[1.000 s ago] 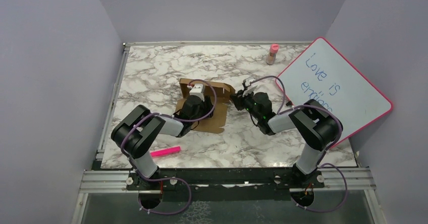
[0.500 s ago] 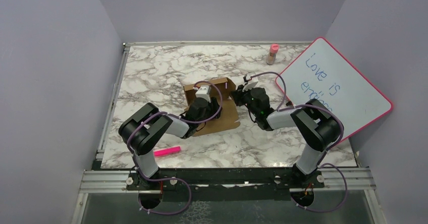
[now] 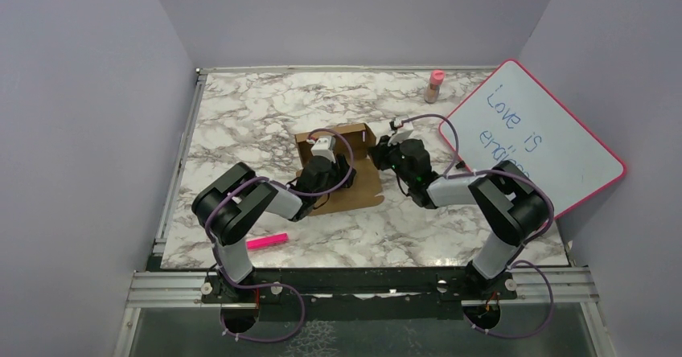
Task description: Fold the paper box
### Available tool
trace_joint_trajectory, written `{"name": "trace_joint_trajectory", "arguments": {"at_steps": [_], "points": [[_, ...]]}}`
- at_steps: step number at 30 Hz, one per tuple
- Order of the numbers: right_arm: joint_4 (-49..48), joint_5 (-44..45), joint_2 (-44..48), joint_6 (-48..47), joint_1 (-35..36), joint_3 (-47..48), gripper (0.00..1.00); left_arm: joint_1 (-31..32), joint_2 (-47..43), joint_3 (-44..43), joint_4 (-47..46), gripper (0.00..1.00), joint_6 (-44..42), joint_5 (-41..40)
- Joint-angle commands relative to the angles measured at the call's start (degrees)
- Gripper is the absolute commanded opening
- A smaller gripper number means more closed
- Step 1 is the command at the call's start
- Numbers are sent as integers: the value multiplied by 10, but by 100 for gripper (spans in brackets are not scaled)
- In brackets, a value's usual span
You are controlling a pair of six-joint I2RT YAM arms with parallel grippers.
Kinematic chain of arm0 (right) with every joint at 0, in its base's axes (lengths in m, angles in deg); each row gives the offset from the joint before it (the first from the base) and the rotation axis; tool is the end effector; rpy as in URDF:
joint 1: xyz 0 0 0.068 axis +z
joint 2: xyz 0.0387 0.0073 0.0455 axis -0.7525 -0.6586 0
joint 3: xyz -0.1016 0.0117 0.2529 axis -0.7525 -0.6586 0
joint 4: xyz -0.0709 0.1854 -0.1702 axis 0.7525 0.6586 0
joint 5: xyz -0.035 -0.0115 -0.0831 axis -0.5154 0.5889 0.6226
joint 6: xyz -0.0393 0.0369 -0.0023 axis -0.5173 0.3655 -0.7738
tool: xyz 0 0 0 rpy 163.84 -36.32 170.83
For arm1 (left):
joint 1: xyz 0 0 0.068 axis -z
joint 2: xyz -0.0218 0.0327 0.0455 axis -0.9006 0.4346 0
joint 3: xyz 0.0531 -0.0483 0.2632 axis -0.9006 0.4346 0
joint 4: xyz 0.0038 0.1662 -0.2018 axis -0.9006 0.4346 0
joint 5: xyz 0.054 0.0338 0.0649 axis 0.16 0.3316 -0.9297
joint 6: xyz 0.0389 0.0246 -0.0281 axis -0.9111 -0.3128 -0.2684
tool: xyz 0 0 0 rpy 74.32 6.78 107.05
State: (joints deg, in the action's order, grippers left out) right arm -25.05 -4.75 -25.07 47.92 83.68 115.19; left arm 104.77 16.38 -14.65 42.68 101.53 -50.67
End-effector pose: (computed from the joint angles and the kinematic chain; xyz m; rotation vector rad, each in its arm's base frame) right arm 0.2767 0.1900 0.1635 -0.2445 1.8248 0.5770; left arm 0.2466 -0.2048 0.1231 0.0325 2.0358 -0.7101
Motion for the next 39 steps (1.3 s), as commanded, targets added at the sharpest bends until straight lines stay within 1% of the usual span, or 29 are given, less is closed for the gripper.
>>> {"name": "trace_joint_trajectory", "arguments": {"at_steps": [1, 3, 7, 11, 14, 22, 26, 28, 32, 35, 39], "points": [[-12, 12, 2, 9, 12, -20, 18, 8, 16, 11, 26, 54, 23, 34], [-44, 19, -21, 9, 12, -30, 18, 9, 17, 12, 21, 54, 23, 38], [-77, 16, -44, 30, 12, -37, 19, 9, 17, 14, 12, 54, 26, 43], [-77, 25, -51, 35, 12, -36, 20, 9, 20, 16, -2, 54, 30, 57], [-76, 33, -46, 27, 12, -39, 20, 9, 4, 22, -4, 55, 28, 61], [-73, 33, -54, 11, 12, -36, 21, 9, -103, 46, -3, 64, 19, 74], [-73, 33, -56, 6, 12, -36, 21, 9, -167, 54, 3, 67, 22, 106], [-73, 32, -57, 4, 12, -35, 21, 9, -194, 49, 13, 68, 9, 131], [-73, 25, -62, -2, 12, -31, 21, 9, -258, 19, 76, 70, -36, 166], [-72, 24, -63, -6, 12, -30, 21, 9, -299, -21, 151, 70, -66, 171], [-71, 24, -63, -8, 12, -30, 21, 4, -334, -82, 267, 73, -106, 113]]}}
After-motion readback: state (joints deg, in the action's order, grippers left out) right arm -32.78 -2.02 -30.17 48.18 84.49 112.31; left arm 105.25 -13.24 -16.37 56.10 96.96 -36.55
